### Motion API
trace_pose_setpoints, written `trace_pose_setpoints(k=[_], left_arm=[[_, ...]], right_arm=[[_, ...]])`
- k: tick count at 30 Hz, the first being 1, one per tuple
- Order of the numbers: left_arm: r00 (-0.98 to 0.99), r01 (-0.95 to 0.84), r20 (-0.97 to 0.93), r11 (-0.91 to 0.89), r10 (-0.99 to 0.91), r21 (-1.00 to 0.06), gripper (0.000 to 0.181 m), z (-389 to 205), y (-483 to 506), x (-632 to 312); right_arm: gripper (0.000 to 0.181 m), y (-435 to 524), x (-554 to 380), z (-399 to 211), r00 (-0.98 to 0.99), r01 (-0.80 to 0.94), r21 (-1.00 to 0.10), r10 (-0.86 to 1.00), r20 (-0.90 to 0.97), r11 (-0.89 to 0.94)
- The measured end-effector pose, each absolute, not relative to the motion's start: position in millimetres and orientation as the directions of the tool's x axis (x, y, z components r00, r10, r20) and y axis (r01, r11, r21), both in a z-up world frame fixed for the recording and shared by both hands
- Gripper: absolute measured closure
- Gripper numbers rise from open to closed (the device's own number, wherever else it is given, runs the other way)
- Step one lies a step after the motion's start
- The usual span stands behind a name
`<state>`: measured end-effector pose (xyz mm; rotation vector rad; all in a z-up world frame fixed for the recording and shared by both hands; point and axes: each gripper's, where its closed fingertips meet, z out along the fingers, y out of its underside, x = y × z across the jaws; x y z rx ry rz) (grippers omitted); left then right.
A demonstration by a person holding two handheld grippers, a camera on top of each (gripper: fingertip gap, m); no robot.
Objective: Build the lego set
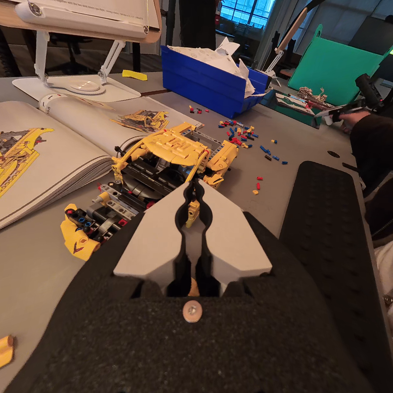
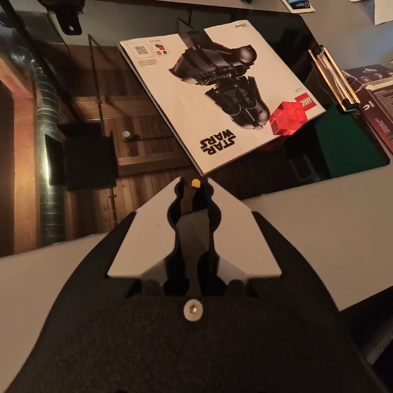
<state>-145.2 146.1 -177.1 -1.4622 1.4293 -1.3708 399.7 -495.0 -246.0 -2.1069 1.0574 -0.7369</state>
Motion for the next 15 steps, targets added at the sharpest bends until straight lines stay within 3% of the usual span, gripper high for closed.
trace_pose_setpoints(k=[9, 15], left_arm=[[-0.145, -0.267, 0.239, -0.194, -0.960, -0.944, 0.180, -177.7, 147.8, -144.8], [-0.137, -0.259, 0.232, -0.191, -0.963, -0.947, 0.180, -177.0, 148.9, -145.2]], right_arm=[[0.164, -498.6, 388.8, -238.9, 0.663, -0.415, -0.804, -0.747, 0.054, -0.426], [0.167, -494.3, 401.4, -248.3, 0.674, -0.438, -0.760, -0.735, 0.075, -0.479]])
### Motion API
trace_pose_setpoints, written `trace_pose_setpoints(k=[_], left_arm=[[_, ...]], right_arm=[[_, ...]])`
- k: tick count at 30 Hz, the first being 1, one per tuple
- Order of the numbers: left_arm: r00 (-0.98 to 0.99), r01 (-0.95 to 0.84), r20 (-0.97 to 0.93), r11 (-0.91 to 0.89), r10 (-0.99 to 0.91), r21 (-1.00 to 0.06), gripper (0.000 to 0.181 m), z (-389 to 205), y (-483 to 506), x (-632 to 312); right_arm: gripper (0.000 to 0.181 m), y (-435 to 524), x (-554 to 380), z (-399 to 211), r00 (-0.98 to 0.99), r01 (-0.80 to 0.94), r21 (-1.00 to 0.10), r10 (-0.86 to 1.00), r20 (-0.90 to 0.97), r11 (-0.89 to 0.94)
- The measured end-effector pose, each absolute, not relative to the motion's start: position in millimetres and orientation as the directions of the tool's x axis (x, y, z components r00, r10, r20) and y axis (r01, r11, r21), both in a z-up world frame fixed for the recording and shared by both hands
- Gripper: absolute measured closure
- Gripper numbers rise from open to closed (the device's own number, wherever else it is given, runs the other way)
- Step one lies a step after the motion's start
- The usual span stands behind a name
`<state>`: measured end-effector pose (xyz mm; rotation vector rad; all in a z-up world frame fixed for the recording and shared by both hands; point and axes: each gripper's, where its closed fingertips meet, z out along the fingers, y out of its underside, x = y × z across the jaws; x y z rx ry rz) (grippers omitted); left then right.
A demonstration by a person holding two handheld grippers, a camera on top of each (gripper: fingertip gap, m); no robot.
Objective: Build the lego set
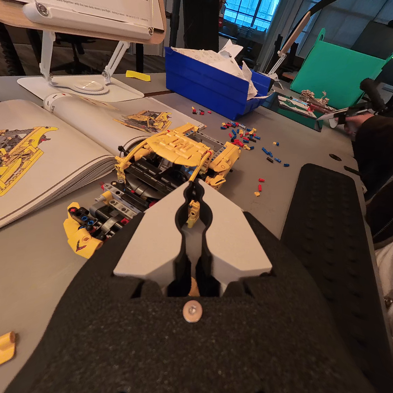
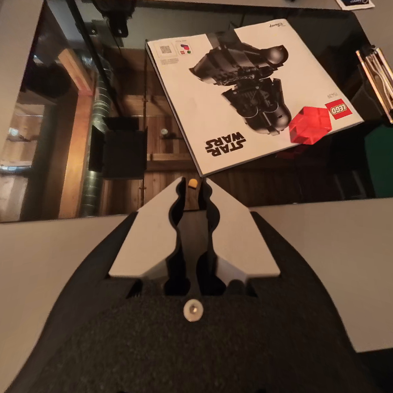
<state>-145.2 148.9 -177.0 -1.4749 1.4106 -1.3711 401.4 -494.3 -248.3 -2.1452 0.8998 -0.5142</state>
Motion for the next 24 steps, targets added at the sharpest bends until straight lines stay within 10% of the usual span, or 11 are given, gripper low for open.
trace_pose_setpoints(k=[13, 24], left_arm=[[-0.173, -0.281, 0.232, -0.177, -0.957, -0.943, 0.180, -178.9, 139.4, -142.8], [-0.445, -0.632, 0.552, -0.189, -0.706, -0.751, 0.149, -108.8, 14.1, -81.8]], right_arm=[[0.176, -479.4, 390.1, -242.3, 0.711, -0.389, -0.763, -0.695, 0.107, -0.516], [0.181, -127.6, 110.1, -116.5, 0.853, 0.521, -0.750, 0.241, 0.462, -0.407]])
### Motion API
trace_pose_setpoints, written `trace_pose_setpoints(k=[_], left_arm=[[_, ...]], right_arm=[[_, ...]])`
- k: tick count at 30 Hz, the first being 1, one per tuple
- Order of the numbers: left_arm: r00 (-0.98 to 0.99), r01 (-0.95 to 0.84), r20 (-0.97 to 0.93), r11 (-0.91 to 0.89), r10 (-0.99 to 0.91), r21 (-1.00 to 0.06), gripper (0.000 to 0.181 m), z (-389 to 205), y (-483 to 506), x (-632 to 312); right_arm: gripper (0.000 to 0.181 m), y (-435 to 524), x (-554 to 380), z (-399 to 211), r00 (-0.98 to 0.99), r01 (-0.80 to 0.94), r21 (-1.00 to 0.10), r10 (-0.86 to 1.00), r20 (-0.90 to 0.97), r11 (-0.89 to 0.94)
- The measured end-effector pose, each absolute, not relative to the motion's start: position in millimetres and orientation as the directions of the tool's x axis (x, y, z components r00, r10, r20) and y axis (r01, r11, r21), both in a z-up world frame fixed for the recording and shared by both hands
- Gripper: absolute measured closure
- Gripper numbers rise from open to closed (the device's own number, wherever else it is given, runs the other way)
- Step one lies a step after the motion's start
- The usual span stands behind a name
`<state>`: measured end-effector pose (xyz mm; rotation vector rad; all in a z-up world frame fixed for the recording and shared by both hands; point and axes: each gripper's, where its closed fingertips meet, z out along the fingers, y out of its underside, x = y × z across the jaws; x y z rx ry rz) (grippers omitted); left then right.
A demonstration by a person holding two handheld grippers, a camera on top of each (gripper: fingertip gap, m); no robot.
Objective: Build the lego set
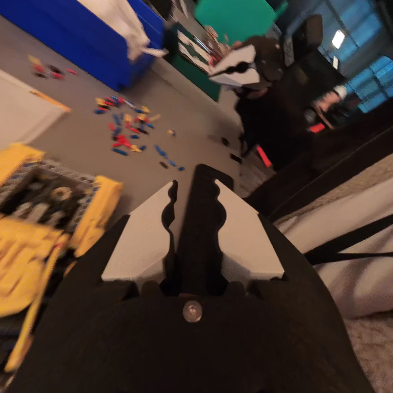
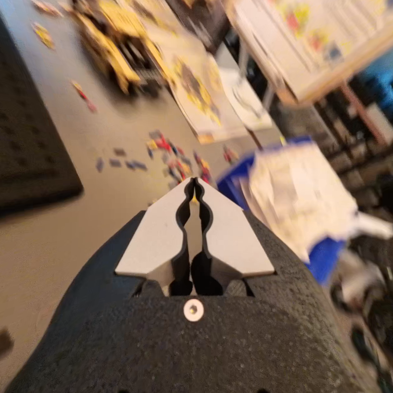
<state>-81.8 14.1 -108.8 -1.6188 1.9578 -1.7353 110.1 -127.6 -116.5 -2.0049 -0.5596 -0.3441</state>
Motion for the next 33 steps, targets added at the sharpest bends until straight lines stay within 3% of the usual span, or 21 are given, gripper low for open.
trace_pose_setpoints(k=[3, 5, 11, 16, 21, 27, 33], left_arm=[[-0.423, -0.766, 0.596, -0.082, -0.682, -0.637, 0.149, -129.2, 4.8, -80.8], [-0.411, -0.778, 0.661, -0.137, -0.628, -0.614, 0.149, -127.3, 11.0, -94.6], [-0.457, -0.656, 0.574, -0.179, -0.679, -0.733, 0.150, -135.2, 42.3, -135.5], [-0.403, -0.488, 0.500, -0.283, -0.766, -0.826, 0.150, -129.6, 83.5, -122.6], [-0.386, -0.366, 0.348, -0.205, -0.854, -0.908, 0.150, -133.0, 102.1, -117.9], [-0.405, -0.315, 0.255, -0.128, -0.878, -0.941, 0.150, -144.4, 99.6, -122.4], [-0.441, -0.321, 0.291, -0.154, -0.849, -0.935, 0.150, -149.4, 97.2, -120.5]], right_arm=[[0.181, -73.0, 50.1, -143.5, 0.789, 0.610, -0.685, 0.384, 0.479, -0.398], [0.181, -66.4, 40.9, -167.7, 0.815, 0.575, -0.671, 0.402, 0.417, -0.468], [0.180, -107.0, 86.1, -165.4, 0.972, 0.225, -0.791, 0.069, 0.227, -0.570], [0.174, -58.6, 94.9, -177.4, 0.969, 0.191, -0.795, -0.020, 0.247, -0.576], [0.156, 13.0, 110.9, -216.6, 0.996, -0.035, -0.769, -0.089, 0.028, -0.638], [0.164, 27.5, 131.1, -242.3, 0.991, -0.014, -0.693, -0.103, 0.086, -0.721], [0.164, 27.3, 134.7, -251.2, 0.995, -0.022, -0.658, -0.083, 0.061, -0.752]])
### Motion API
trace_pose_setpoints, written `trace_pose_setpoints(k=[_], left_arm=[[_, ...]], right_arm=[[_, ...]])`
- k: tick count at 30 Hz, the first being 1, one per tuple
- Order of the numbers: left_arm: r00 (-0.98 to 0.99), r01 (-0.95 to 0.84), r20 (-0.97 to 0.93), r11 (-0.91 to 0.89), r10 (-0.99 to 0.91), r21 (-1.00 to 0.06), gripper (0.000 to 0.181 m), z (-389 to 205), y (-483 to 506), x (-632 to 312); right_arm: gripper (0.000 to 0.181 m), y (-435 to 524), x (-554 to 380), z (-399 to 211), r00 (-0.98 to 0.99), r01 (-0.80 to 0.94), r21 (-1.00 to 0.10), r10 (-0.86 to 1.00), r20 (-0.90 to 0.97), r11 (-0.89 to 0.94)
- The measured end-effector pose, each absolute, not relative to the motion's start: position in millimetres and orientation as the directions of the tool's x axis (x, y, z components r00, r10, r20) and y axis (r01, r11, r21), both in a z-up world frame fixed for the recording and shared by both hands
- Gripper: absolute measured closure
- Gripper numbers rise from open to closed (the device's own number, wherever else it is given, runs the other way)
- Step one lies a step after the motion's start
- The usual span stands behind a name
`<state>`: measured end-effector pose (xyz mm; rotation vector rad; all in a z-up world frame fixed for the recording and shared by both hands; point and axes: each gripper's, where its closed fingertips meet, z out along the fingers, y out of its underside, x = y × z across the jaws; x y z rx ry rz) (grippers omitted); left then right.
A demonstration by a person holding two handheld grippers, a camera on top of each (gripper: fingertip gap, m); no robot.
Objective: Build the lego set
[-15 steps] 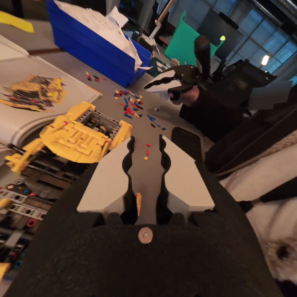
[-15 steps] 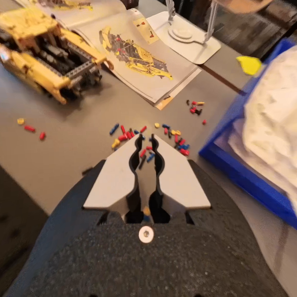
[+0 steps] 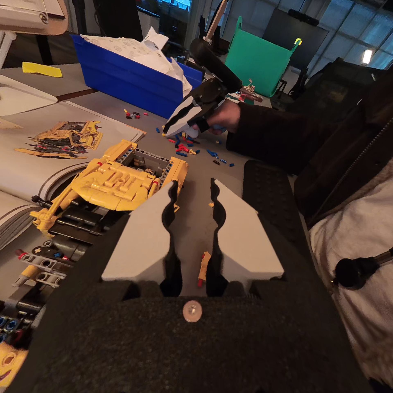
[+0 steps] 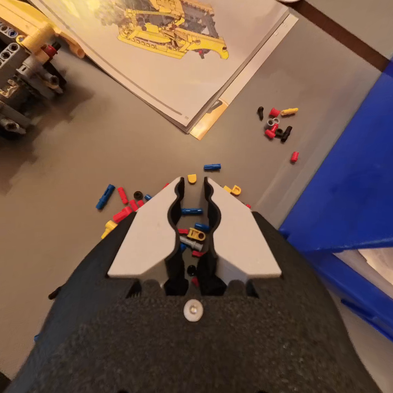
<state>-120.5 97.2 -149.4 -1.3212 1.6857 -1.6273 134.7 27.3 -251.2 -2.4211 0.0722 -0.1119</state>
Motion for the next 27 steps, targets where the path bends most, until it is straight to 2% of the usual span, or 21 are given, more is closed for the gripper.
trace_pose_setpoints(k=[7, 14, 24, 27], left_arm=[[-0.459, -0.311, 0.264, -0.124, -0.848, -0.942, 0.150, -148.5, 98.3, -126.4], [-0.508, -0.394, 0.223, -0.006, -0.832, -0.919, 0.149, -161.4, 92.8, -150.1], [-0.486, -0.423, 0.245, -0.020, -0.839, -0.906, 0.150, -161.0, 101.5, -161.6], [-0.555, -0.485, 0.245, 0.069, -0.795, -0.872, 0.148, -175.0, 91.1, -177.3]], right_arm=[[0.174, 28.8, 132.2, -252.8, 0.996, 0.019, -0.648, -0.045, 0.083, -0.762], [0.174, 28.5, 126.4, -252.8, 0.998, 0.029, -0.658, -0.019, 0.066, -0.753], [0.174, 28.8, 127.0, -253.0, 0.998, 0.061, -0.658, 0.024, 0.064, -0.751], [0.175, 28.7, 126.8, -252.9, 0.996, 0.086, -0.673, 0.056, 0.067, -0.735]])
